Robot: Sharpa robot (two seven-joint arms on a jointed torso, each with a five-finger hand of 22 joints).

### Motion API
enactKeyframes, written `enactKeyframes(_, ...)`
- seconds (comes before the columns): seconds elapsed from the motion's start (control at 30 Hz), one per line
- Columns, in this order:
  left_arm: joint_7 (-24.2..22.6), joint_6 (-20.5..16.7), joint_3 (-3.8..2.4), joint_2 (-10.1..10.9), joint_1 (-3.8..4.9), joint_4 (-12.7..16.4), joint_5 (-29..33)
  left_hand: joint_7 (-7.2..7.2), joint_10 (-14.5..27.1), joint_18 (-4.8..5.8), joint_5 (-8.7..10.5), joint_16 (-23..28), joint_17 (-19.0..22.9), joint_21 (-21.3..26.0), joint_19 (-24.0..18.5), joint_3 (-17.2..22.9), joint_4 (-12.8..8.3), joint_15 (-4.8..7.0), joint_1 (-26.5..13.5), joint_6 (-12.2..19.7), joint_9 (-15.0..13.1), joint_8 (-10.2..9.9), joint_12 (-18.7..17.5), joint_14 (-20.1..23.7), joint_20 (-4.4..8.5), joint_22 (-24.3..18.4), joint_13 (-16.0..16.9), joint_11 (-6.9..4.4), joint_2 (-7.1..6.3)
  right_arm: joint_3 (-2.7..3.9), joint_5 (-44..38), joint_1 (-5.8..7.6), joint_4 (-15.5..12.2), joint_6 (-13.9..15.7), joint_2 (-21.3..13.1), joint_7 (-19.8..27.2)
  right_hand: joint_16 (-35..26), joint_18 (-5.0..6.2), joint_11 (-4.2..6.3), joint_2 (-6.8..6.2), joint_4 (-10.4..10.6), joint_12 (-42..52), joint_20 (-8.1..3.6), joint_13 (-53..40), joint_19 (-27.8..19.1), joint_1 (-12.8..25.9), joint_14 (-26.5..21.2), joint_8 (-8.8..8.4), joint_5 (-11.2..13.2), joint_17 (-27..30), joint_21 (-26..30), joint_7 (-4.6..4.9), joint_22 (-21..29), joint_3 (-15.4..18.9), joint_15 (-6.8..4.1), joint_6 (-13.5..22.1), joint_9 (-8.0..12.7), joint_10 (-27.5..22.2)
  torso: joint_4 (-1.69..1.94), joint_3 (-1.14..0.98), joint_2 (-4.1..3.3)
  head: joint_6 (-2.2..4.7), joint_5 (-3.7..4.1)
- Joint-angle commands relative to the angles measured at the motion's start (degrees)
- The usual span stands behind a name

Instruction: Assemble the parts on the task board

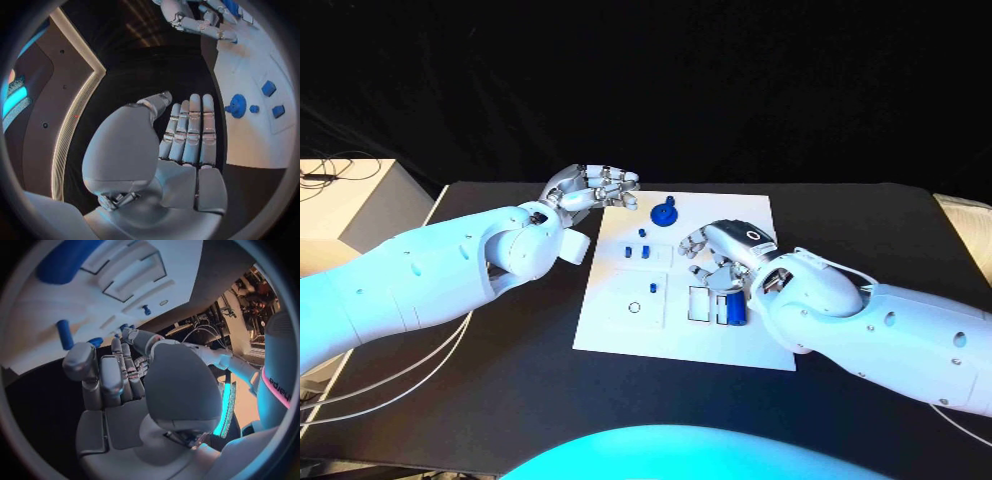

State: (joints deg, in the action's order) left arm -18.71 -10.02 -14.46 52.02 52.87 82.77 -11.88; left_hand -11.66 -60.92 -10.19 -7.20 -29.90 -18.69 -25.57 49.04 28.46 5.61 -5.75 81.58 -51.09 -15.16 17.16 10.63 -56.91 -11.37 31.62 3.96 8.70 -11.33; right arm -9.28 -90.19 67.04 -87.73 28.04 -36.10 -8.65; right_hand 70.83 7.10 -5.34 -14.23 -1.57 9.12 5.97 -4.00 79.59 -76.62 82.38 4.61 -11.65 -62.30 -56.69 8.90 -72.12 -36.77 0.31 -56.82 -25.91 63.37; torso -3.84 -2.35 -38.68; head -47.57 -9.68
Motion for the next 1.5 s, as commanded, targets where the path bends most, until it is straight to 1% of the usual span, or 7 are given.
enactKeyframes(0.03,-0.69,1.06,-0.05,0.0,0.0,-0.02,0.0,-0.21,0.31,0.28,-0.02,0.27,-0.05,0.39,-0.2,-0.23,-0.01,-0.01,-0.34,-0.23,0.04,-0.22,-0.24,0.46,-0.21,-0.07,0.09,0.02,0.4,0.3,4.11,1.47,0.02,-6.04,-2.37,3.89,1.07,-1.08,0.06,-0.33,0.48,0.1,-0.16,0.12,0.97,1.14,0.92,0.1,-0.24,-1.19,-1.68,-0.18,-0.92,0.21,-0.03,-0.32,0.01,0.46,-0.02,-0.01,0.08,0.42,0.35)
enactKeyframes(0.17,-0.74,1.1,-0.05,0.03,-0.06,-0.1,0.01,-0.21,0.31,0.28,-0.02,0.27,-0.05,0.39,-0.2,-0.23,-0.01,-0.01,-0.34,-0.23,0.04,-0.22,-0.24,0.46,-0.21,-0.07,0.09,0.02,0.4,0.52,4.82,2.79,0.58,-9.37,-4.85,5.2,3.26,-1.74,0.36,-1.17,1.08,-0.28,-0.37,0.12,2.47,2.09,2.23,0.29,-0.84,-3.97,-5.24,-0.65,-2.81,1.28,-0.27,-0.48,-0.04,0.63,-0.11,-0.03,0.09,0.65,0.61)
enactKeyframes(0.2,-0.75,1.13,-0.05,0.04,-0.09,-0.12,0.03,-0.17,0.28,0.27,-0.01,0.28,-0.12,0.45,-0.19,-0.26,-0.02,0.01,-0.35,-0.24,0.04,-0.22,-0.2,0.44,-0.23,-0.1,0.1,-0.01,0.39,0.56,4.56,3.01,0.89,-10.08,-5.26,5.38,3.82,-1.91,0.45,-1.4,1.09,-0.38,-0.45,0.08,2.86,2.12,2.55,0.35,-1.02,-4.67,-6.15,-1.24,-3.3,1.62,-0.33,-0.51,-0.07,0.64,-0.14,-0.08,0.08,0.77,0.67)
enactKeyframes(0.3,-0.77,1.27,-0.05,0.01,-0.15,-0.14,0.07,-0.17,0.28,0.27,-0.01,0.28,-0.12,0.45,-0.19,-0.26,-0.02,0.01,-0.35,-0.24,0.04,-0.22,-0.2,0.44,-0.23,-0.1,0.1,-0.01,0.39,0.62,3.41,3.39,1.76,-11.42,-5.91,5.43,4.28,-2.11,0.39,-2.06,1.22,-0.9,-0.48,0.06,3.33,2.51,2.79,0.32,-1.76,-5.19,-7.11,-1.78,-3.83,3.01,-0.34,-0.32,-0.04,-0.12,-0.17,-0.18,0.06,0.93,0.71)
enactKeyframes(0.5,-0.8,1.41,-0.05,-0.14,-0.23,-0.26,0.1,-0.17,0.28,0.27,-0.01,0.28,-0.12,0.45,-0.19,-0.26,-0.02,0.01,-0.35,-0.24,0.04,-0.22,-0.2,0.44,-0.23,-0.1,0.1,-0.01,0.39,0.67,-0.19,3.66,3.0,-12.58,-5.61,3.54,4.74,-2.24,0.27,-1.98,1.29,-1.38,-0.45,-0.04,3.67,2.33,2.98,-0.11,-2.0,-5.71,-7.69,-2.29,-4.19,4.91,-0.25,0.6,0.2,-1.04,0.02,-0.15,0.02,1.11,0.99)
enactKeyframes(0.77,-0.76,1.46,-0.05,-0.26,-0.26,-0.37,0.1,-0.17,0.28,0.27,-0.01,0.28,-0.12,0.45,-0.19,-0.26,-0.02,0.01,-0.35,-0.24,0.04,-0.22,-0.2,0.44,-0.23,-0.1,0.1,-0.01,0.39,0.58,-2.13,3.68,4.98,-12.28,-3.31,1.31,4.81,-2.33,0.27,-1.44,1.43,-1.33,-0.43,-0.17,3.88,1.93,2.98,-0.11,-1.86,-5.73,-8.18,-2.12,-4.48,5.35,-0.25,0.64,0.26,-1.01,0.23,-0.13,-0.12,1.21,1.03)
enactKeyframes(1.5,-0.65,1.4,-0.05,-0.08,-0.27,-0.1,0.11,-0.17,0.28,0.27,-0.01,0.28,-0.12,0.45,-0.19,-0.26,-0.02,0.01,-0.35,-0.24,0.04,-0.22,-0.2,0.44,-0.23,-0.1,0.1,-0.01,0.39,0.12,-2.79,2.95,6.87,-14.58,0.07,-0.02,5.85,-2.85,0.98,0.03,2.5,0.06,-0.88,-0.94,4.94,1.41,3.36,1.96,-1.46,-6.92,-11.15,-1.23,-6.23,4.12,-0.81,-3.3,-0.29,2.63,0.01,-0.05,0.02,0.55,0.69)
